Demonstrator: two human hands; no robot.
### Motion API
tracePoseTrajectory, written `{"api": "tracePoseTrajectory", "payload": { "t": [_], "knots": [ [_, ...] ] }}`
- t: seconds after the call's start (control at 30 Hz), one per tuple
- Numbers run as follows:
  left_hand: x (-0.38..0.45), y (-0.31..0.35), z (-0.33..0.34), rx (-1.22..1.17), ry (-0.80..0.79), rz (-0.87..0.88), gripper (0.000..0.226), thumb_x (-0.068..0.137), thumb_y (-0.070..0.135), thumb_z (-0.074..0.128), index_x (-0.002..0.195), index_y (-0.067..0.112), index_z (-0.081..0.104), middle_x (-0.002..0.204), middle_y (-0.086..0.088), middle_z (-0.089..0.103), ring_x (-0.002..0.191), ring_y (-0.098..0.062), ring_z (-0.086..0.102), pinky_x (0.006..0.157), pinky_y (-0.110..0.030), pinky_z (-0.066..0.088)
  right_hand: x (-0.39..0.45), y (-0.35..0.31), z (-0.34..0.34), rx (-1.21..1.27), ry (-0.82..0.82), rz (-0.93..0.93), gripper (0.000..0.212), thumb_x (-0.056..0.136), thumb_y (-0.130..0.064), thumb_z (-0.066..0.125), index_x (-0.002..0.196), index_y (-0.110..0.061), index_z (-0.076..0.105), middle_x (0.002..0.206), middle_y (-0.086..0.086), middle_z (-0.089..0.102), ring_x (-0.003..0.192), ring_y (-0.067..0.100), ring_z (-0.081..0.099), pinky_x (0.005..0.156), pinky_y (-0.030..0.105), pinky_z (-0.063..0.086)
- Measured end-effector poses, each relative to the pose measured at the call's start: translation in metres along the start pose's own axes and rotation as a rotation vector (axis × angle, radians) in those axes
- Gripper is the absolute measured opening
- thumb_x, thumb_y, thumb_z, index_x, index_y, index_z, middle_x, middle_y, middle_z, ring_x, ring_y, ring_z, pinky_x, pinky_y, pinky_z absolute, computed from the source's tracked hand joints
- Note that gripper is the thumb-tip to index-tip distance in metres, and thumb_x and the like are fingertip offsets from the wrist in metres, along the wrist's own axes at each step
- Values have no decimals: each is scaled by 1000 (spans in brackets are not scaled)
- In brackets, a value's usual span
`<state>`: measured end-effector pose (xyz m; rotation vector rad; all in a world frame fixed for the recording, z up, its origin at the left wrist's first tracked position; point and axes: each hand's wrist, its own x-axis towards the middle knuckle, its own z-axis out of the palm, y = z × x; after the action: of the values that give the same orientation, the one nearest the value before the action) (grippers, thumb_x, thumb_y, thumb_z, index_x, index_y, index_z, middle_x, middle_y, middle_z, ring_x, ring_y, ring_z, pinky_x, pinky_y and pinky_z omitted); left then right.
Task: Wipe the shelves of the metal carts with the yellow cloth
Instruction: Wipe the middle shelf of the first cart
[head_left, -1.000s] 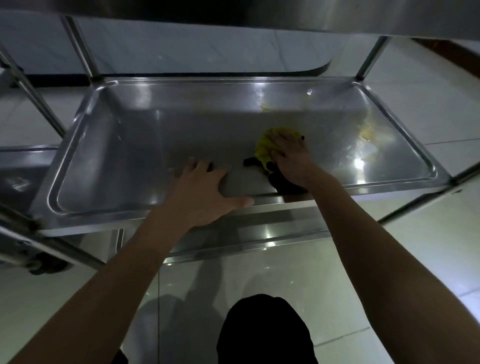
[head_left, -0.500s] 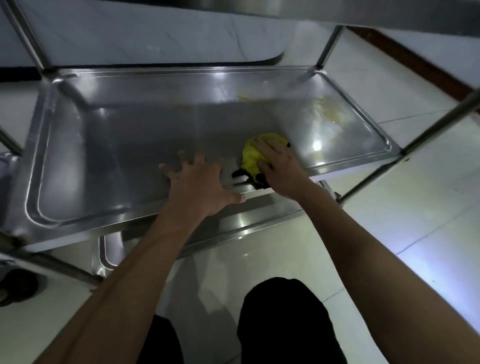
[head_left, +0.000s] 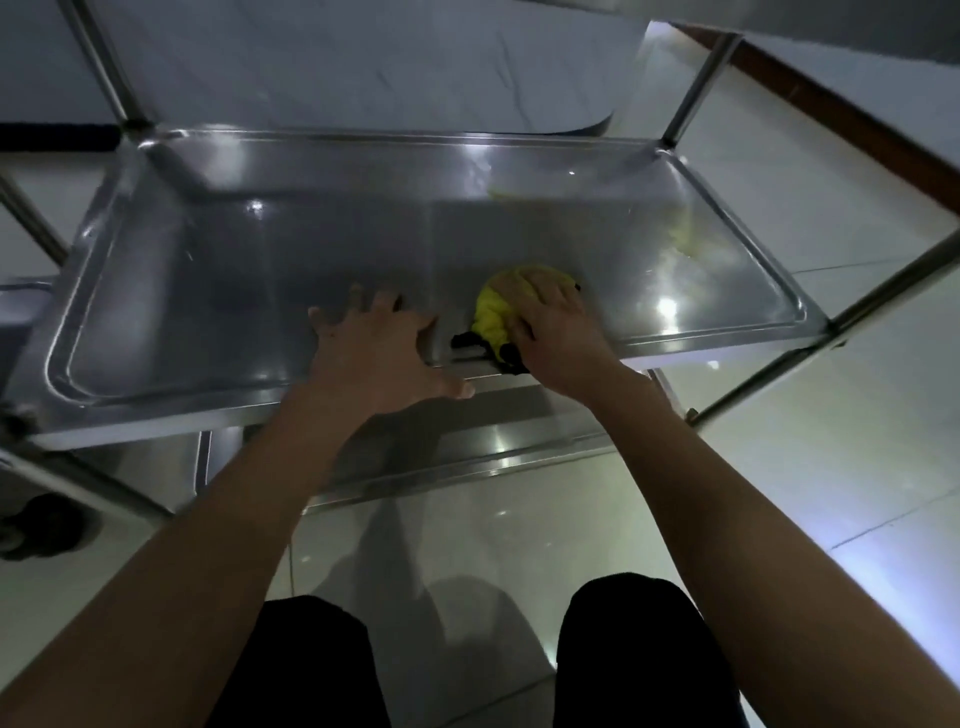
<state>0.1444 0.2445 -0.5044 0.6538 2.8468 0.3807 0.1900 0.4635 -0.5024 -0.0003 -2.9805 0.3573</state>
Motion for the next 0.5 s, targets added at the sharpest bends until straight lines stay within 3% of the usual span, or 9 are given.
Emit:
{"api": "tracePoseTrajectory", "payload": {
  "t": [0.1,0.17,0.23,0.33,0.5],
  "knots": [
    [1,7,-5,73,-22,-68,109,53,107,31,144,48,37,157,-1,33,145,-35,28,112,-65,28,4,16,2,-4,44,-55,52,96,-21,48,147,-24,42,151,8,38,139,34,31,112,47,30],
    [6,22,-11,146,12,-109,102,60,105,17,131,42,54,144,-4,49,134,-34,42,108,-63,33,6,29,4,14,71,-73,51,96,-23,48,147,-24,43,151,7,40,138,32,34,112,44,30],
    [11,51,-8,233,71,-115,84,74,94,28,116,31,64,131,-6,56,126,-33,49,106,-61,36,7,44,4,57,37,-86,51,98,-25,45,148,-26,40,154,7,36,141,31,29,116,43,25],
    [18,102,12,149,125,-86,57,81,78,46,101,28,65,115,-4,57,114,-31,55,92,-44,46,8,76,-3,108,9,-119,52,98,-26,44,150,-27,37,156,6,33,143,31,25,118,43,22],
    [26,135,27,68,155,-244,77,69,90,41,119,36,64,138,2,53,126,-29,52,105,-49,43,5,149,-26,109,5,-117,52,99,-25,45,150,-25,37,157,8,31,142,33,26,117,44,24]
  ]
}}
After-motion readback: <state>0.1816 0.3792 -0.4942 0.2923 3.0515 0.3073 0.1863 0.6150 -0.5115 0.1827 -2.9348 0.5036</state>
